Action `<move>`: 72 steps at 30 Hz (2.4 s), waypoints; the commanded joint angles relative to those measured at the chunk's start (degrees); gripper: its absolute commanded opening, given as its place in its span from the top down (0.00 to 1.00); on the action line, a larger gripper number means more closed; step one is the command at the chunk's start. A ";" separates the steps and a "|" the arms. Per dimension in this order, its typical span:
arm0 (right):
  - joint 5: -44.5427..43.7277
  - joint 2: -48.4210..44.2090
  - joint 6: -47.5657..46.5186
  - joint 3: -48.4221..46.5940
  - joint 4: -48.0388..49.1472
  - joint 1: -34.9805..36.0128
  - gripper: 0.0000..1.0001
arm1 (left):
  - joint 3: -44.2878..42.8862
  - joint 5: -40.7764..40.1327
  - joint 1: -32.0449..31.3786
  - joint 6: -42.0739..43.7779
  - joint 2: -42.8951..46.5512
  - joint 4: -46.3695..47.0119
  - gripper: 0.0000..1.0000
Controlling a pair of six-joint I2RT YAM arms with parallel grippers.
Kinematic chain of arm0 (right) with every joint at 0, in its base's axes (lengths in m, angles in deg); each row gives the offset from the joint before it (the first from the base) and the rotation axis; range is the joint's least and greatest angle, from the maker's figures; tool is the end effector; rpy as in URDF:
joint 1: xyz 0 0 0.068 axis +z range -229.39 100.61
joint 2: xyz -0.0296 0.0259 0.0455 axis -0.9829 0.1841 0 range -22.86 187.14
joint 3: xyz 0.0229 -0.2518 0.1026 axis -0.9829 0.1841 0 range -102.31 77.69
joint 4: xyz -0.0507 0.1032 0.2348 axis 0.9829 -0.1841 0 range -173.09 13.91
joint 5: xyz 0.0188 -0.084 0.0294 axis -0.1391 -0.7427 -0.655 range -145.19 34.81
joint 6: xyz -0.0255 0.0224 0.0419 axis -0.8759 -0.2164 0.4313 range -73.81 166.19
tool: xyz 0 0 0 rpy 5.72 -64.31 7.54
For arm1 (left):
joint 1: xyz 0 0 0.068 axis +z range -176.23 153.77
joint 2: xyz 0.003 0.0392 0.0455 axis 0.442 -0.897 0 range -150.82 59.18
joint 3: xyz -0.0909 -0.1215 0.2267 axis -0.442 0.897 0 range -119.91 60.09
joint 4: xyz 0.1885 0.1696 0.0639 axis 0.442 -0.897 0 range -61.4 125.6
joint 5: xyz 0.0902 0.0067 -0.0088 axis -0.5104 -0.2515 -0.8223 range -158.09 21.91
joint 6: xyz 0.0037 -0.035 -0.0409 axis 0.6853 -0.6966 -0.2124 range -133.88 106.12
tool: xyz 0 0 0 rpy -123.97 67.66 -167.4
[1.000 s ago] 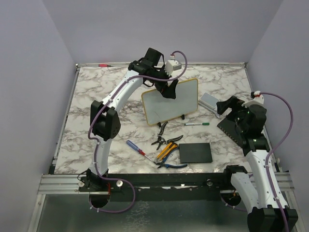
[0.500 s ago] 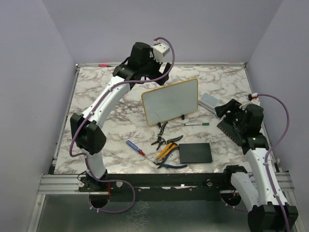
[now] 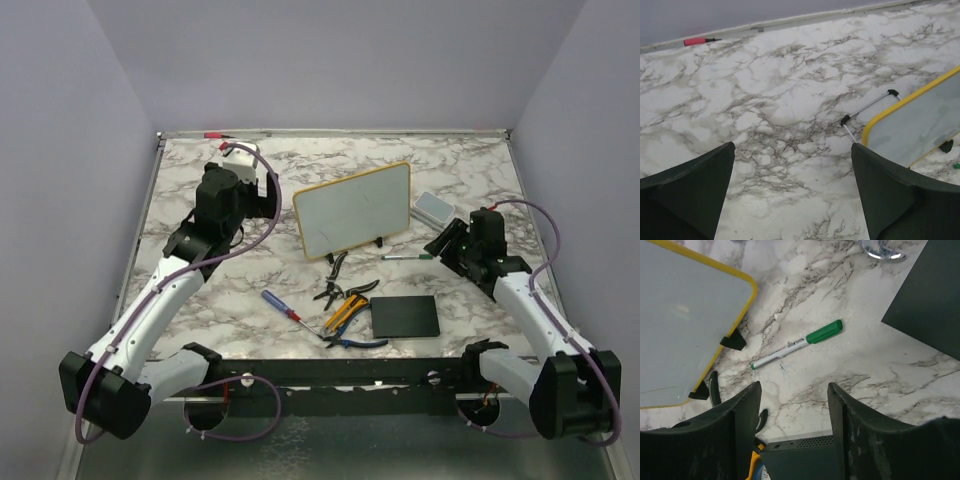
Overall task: Write a sentence on the whiteboard
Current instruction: Open the whiteboard marker at the center of the board.
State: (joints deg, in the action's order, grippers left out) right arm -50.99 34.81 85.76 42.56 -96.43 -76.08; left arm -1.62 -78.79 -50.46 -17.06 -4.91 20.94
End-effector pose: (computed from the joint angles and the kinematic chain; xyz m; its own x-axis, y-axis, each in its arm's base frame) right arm 0.2078 0.0145 0.2236 -0.5945 0.6020 -0.5331 0.3471 0.7901 0.5052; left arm 0.2363 -0.0991 0.3688 -0.2801 0.0663 -0.9577 0.2262 0.9741 0.0013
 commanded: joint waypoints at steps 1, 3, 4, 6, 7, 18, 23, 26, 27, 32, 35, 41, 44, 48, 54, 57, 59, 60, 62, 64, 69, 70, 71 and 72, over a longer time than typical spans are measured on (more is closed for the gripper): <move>-5.24 6.62 4.84 0.65 2.36 4.56 0.40 | 6.68 -5.29 -0.21 -0.71 4.70 5.49 0.01; -6.25 11.23 5.93 -0.34 4.10 6.30 0.36 | 7.38 -3.70 -0.23 -1.29 5.54 5.43 0.01; -6.28 13.46 6.19 -1.27 4.12 6.45 0.37 | 7.66 -2.69 -0.25 -1.51 5.91 5.53 0.01; -7.33 16.73 6.88 -3.03 4.26 7.00 0.39 | 8.06 -1.85 -0.23 -1.75 6.29 5.70 0.01; -8.48 17.68 7.18 -3.34 4.38 7.38 0.39 | 8.14 -1.87 -0.21 -1.79 6.41 5.69 0.01; -13.78 24.08 7.73 -4.23 10.95 8.43 0.44 | 8.36 -1.79 -0.21 -1.83 6.13 5.70 0.01; -15.54 26.28 6.56 -4.86 13.83 8.86 0.46 | 8.50 -1.78 -0.23 -1.76 5.76 5.78 0.01; -16.11 28.25 4.62 -5.72 16.34 9.02 0.47 | 8.58 -1.30 -0.25 -1.98 5.42 6.01 0.01; -16.67 29.12 3.97 -6.45 16.57 9.01 0.47 | 8.62 -1.14 -0.23 -2.00 5.18 6.00 0.01; -18.65 32.50 0.62 -9.14 18.78 9.47 0.53 | 8.71 -0.94 -0.21 -2.14 5.14 6.13 0.01; -17.93 32.57 -0.76 -9.33 19.81 9.95 0.53 | 8.80 -0.99 -0.21 -2.01 5.04 6.13 0.01; -23.68 28.75 -2.02 -9.86 13.22 14.02 0.51 | 8.80 -0.93 -0.21 -2.04 5.12 6.13 0.01; -24.93 26.84 -1.22 -9.54 8.26 15.52 0.49 | 8.80 -0.99 -0.21 -2.12 5.20 6.20 0.01; -25.08 24.47 -0.18 -8.67 3.73 17.07 0.49 | 8.80 -0.99 -0.21 -2.18 5.24 6.14 0.01; -24.04 25.64 1.17 -10.95 0.77 19.32 0.49 | 8.80 -0.82 -0.25 -2.12 5.21 6.13 0.01; -23.93 27.71 1.38 -12.55 0.54 20.69 0.49 | 8.88 -0.89 -0.21 -2.15 5.21 6.26 0.01; -24.18 28.87 1.39 -13.33 0.60 21.60 0.49 | 8.89 -0.82 -0.21 -2.18 5.29 6.22 0.01; -24.44 29.47 1.39 -13.77 0.46 22.03 0.49 | 8.89 -0.86 -0.22 -2.18 5.30 6.26 0.01; -24.84 30.61 1.75 -14.29 -0.39 22.70 0.50 | 8.89 -0.95 -0.21 -2.15 5.30 6.22 0.01; -25.61 31.36 2.41 -14.45 -1.44 23.24 0.51 | 8.89 -1.07 -0.23 -2.03 5.45 6.28 0.01; -27.19 30.98 4.54 -13.11 -3.35 23.80 0.52 | 8.89 -1.16 -0.21 -1.99 5.56 6.22 0.01; -27.37 30.93 4.77 -12.72 -3.39 23.82 0.52 | 8.89 -1.09 -0.21 -1.99 5.52 6.26 0.01; -27.52 30.97 4.92 -12.55 -3.50 23.79 0.52 | 8.89 -1.08 -0.21 -1.97 5.48 6.23 0.01; -27.59 31.05 5.06 -12.46 -3.64 23.80 0.52 | 8.89 -1.08 -0.27 -2.00 5.47 6.22 0.01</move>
State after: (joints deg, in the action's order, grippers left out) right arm -75.53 65.58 88.71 29.14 -97.41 -52.70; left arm 6.51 -80.58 -50.61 -18.84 0.13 25.84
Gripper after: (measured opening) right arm 0.481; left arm 0.989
